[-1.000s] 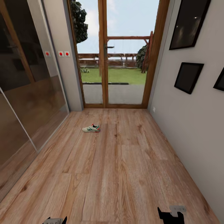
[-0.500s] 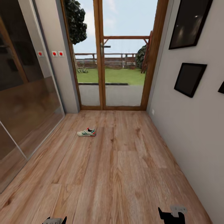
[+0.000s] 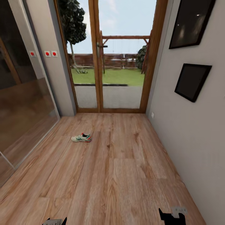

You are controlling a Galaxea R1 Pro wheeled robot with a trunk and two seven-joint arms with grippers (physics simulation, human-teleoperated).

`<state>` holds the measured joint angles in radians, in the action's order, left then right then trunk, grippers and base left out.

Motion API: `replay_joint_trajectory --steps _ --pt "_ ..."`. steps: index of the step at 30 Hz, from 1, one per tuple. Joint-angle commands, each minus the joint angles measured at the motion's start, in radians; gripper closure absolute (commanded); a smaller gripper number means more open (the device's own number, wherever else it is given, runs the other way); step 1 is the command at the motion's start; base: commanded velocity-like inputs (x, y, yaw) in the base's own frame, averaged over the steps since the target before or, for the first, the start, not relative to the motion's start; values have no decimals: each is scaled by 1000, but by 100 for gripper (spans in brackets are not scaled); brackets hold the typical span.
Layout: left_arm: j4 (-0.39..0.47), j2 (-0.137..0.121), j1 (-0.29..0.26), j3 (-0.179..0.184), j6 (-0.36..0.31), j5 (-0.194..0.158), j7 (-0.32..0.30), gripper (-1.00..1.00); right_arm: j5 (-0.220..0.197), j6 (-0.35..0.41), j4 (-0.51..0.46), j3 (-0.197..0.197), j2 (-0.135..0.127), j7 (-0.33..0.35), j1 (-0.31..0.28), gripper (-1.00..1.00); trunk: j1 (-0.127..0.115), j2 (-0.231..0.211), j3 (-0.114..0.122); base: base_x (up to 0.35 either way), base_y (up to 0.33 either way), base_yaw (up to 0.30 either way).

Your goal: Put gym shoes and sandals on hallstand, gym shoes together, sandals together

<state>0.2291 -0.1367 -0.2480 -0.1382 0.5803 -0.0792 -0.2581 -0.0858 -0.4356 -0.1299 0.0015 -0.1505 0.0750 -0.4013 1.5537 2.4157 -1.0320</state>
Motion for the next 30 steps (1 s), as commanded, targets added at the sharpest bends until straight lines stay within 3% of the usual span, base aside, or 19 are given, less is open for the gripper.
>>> replay_joint_trajectory --steps 1,14,30 --pt "-1 0 -1 -4 1 -8 -10 -100 -9 -3 1 0 0 8 -1 -100 0 0 -1 278 -168 0" --pt "-1 -4 -1 -6 1 -16 -4 -100 -9 -3 1 0 1 9 -1 -100 0 0 -1 278 -171 12" --pt "-1 -2 -1 -5 1 -17 32 -100 -9 -3 1 0 1 9 -1 -100 0 0 -1 311 -132 256"
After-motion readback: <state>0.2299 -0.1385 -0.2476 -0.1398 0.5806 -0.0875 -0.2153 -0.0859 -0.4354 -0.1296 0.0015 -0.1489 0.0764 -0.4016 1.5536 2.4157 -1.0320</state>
